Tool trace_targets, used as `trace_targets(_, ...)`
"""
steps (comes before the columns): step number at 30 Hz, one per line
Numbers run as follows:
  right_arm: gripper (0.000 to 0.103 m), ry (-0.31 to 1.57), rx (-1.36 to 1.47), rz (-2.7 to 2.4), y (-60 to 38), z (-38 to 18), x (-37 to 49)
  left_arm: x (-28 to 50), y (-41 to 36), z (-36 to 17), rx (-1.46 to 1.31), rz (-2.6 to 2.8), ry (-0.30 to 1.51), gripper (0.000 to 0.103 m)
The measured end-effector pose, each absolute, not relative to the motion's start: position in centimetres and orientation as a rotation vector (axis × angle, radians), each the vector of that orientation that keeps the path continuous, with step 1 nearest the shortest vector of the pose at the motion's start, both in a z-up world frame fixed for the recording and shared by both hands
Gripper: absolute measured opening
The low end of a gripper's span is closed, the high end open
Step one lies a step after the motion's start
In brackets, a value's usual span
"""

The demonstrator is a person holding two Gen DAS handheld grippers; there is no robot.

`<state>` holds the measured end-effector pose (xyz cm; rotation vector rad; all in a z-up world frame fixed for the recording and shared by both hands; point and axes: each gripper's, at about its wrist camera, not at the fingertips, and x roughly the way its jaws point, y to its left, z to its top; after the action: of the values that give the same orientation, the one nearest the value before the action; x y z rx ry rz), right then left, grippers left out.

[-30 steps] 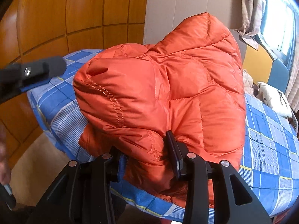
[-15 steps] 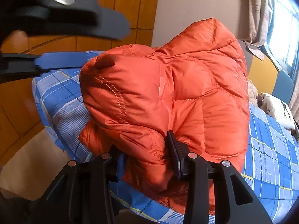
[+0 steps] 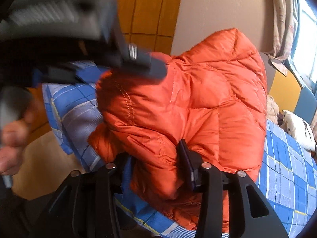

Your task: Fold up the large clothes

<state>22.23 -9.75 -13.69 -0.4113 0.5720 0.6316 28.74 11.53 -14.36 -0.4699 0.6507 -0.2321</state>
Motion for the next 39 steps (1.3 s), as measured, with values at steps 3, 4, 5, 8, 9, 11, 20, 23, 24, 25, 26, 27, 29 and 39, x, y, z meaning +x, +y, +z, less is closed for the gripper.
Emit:
trace_targets(3, 0.045, 0.571, -0.424, 0.635, -9.9, -13.4, 22.0, 29.0, 12.1, -15.2, -0.488, -0.238, 0.664, 0.031)
trace_targets(4, 0.045, 0.573, -0.420, 0.636, -9.9, -13.3, 21.9, 29.0, 12.2, -15.4, -0.485, -0.236, 0.663, 0.025)
trace_targets(5, 0.045, 0.576, -0.411, 0.638, -10.0, -13.1, 21.8, 29.0, 12.4, -15.6, -0.497, -0.234, 0.659, 0.020)
trace_targets(8, 0.046, 0.586, -0.376, 0.655, -10.6, -12.6, 21.7, 28.9, 13.2, -16.5, -0.557, -0.231, 0.650, 0.015)
trace_targets(9, 0.053, 0.595, -0.340, 0.672, -11.1, -12.3, 21.5, 28.8, 13.6, -17.0, -0.589, -0.224, 0.649, 0.014)
trace_targets(11, 0.060, 0.610, -0.272, 0.688, -12.2, -11.8, 21.6, 28.8, 14.3, -17.9, -0.645, -0.222, 0.649, 0.014)
trace_targets(20, 0.060, 0.697, 0.052, 0.572, -17.3, -11.1, 24.7, 28.1, 15.3, -20.0, -0.718, -0.200, 0.652, 0.013)
trace_targets(23, 0.060, 0.702, 0.024, 0.547, -16.5, -11.3, 25.0, 27.9, 15.6, -20.4, -0.721, -0.196, 0.656, 0.014)
trace_targets(24, 0.060, 0.705, 0.003, 0.540, -16.0, -11.3, 25.1, 27.9, 15.8, -20.6, -0.727, -0.190, 0.657, 0.014)
trace_targets(25, 0.060, 0.712, -0.019, 0.529, -15.8, -11.3, 25.6, 27.8, 15.9, -20.7, -0.728, -0.185, 0.657, 0.014)
trace_targets(26, 0.060, 0.716, -0.034, 0.520, -15.6, -11.3, 26.0, 27.7, 16.0, -20.9, -0.730, -0.181, 0.658, 0.014)
trace_targets(27, 0.060, 0.721, -0.059, 0.507, -15.0, -11.3, 26.2, 27.4, 16.0, -21.1, -0.733, -0.178, 0.660, 0.014)
trace_targets(29, 0.060, 0.724, -0.084, 0.496, -14.1, -11.5, 26.3, 27.1, 16.2, -21.5, -0.738, -0.170, 0.664, 0.014)
trace_targets(39, 0.064, 0.733, -0.166, 0.476, -12.7, -12.7, 25.6, 26.7, 16.3, -21.9, -0.709, -0.143, 0.686, 0.014)
